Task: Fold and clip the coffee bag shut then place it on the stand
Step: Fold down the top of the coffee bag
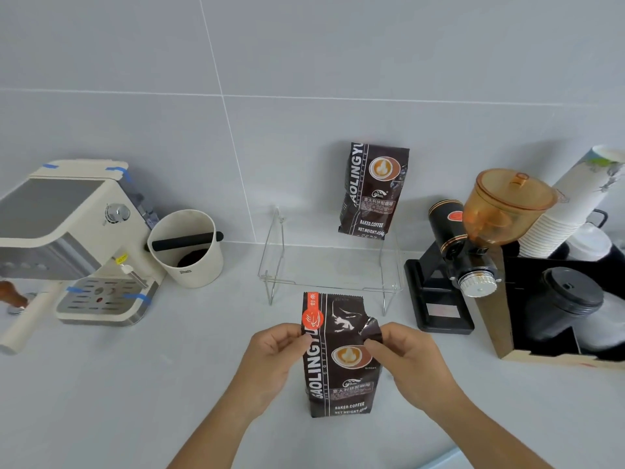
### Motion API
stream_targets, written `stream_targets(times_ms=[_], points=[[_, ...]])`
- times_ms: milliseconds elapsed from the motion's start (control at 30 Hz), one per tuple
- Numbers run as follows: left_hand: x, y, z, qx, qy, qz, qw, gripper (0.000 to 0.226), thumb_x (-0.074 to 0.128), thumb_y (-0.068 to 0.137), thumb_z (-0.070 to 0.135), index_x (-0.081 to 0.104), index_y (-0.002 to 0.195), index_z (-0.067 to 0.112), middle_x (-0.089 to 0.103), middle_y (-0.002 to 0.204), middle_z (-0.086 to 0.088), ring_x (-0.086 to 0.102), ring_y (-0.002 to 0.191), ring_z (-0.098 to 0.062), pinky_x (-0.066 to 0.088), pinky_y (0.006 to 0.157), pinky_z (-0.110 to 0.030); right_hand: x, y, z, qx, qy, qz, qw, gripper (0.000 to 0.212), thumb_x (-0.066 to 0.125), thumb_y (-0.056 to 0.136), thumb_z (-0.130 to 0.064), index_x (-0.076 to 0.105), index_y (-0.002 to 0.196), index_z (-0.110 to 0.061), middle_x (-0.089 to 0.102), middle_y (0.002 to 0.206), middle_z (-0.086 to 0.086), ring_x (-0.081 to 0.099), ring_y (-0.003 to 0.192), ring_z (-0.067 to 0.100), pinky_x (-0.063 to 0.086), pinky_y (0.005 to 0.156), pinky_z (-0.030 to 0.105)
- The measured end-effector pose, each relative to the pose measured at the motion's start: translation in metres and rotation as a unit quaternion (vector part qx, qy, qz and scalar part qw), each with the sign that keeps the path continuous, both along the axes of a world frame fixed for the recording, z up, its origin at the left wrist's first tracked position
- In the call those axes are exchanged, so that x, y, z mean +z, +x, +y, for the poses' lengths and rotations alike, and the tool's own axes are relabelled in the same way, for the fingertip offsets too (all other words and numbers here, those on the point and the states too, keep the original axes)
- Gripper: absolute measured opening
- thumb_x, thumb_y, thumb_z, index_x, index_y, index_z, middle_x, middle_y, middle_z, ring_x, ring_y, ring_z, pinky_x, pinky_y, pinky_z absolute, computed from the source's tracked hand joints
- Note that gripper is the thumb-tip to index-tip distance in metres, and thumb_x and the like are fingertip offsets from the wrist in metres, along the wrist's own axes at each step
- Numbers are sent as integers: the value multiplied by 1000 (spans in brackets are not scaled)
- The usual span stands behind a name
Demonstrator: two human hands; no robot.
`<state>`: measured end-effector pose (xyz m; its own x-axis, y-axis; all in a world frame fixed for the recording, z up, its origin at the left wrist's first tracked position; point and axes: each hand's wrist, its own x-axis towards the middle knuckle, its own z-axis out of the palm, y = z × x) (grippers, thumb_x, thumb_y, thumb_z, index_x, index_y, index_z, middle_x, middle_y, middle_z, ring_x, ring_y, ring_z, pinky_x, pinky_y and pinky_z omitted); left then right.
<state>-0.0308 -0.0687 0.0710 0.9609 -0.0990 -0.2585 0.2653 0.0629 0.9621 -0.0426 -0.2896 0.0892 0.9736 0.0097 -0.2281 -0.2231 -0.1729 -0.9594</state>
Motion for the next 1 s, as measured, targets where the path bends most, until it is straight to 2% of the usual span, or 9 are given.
stream_targets(times_ms=[100,200,333,467,567,700,833,933,1000], points=[[3,-1,-4,-4,16,-2,1000,12,62,88,1,73,92,2,78,94,-15,71,86,-18,53,82,-25,1,-2,-1,-5,-7,2,1000,31,63,88,-4,73,68,-26,78,79,7,73,81,31,58,77,45],[10,0,-6,2,25,-7,1000,11,64,86,1,73,91,4,78,92,-13,71,85,-17,52,83,-28,3,-1,1,-7,-10,-2,1000,27,64,87,-2,73,73,-23,79,80,6,73,81,29,59,79,45],[29,7,-6,-1,18,-20,1000,12,64,88,8,74,94,8,79,93,-10,73,89,-18,53,89,-29,14,2,4,-6,-1,-29,1000,21,69,83,1,73,85,-20,79,84,5,73,81,23,59,79,36],[41,15,-7,4,19,-32,999,15,62,90,12,75,95,7,76,95,-21,69,85,-21,52,95,-44,28,10,8,-21,34,-33,999,17,69,84,-2,70,91,-17,79,77,-3,71,72,9,56,64,16],[44,17,-9,19,38,-36,998,12,64,88,10,75,92,11,75,82,-20,67,76,-22,51,93,-52,35,13,13,-17,33,-48,998,21,66,86,-1,68,94,-20,75,66,-6,65,62,6,50,61,14],[48,16,-11,40,73,-46,995,16,66,87,13,68,98,24,75,72,-20,72,76,-30,54,86,-45,33,14,14,-32,36,-65,997,25,67,84,1,64,93,-21,71,61,-1,52,60,18,45,64,27],[49,16,-10,31,106,-69,991,12,65,87,17,67,93,28,71,69,-25,71,80,-36,55,80,-44,31,12,16,-37,27,-77,996,33,63,85,6,72,75,-24,76,68,-2,67,67,15,54,66,25],[49,16,-9,5,135,-83,987,14,68,85,11,72,92,22,72,62,-1,69,64,-19,55,69,-28,32,11,15,-11,-37,-76,996,40,62,89,-2,74,75,-37,78,82,-3,73,81,16,61,74,30],[48,14,-6,-37,140,-76,987,31,74,77,4,71,101,23,71,66,12,69,67,-7,53,68,-17,32,11,13,16,-65,-77,995,34,65,88,-6,72,85,-39,77,90,-2,72,87,16,62,78,33]])
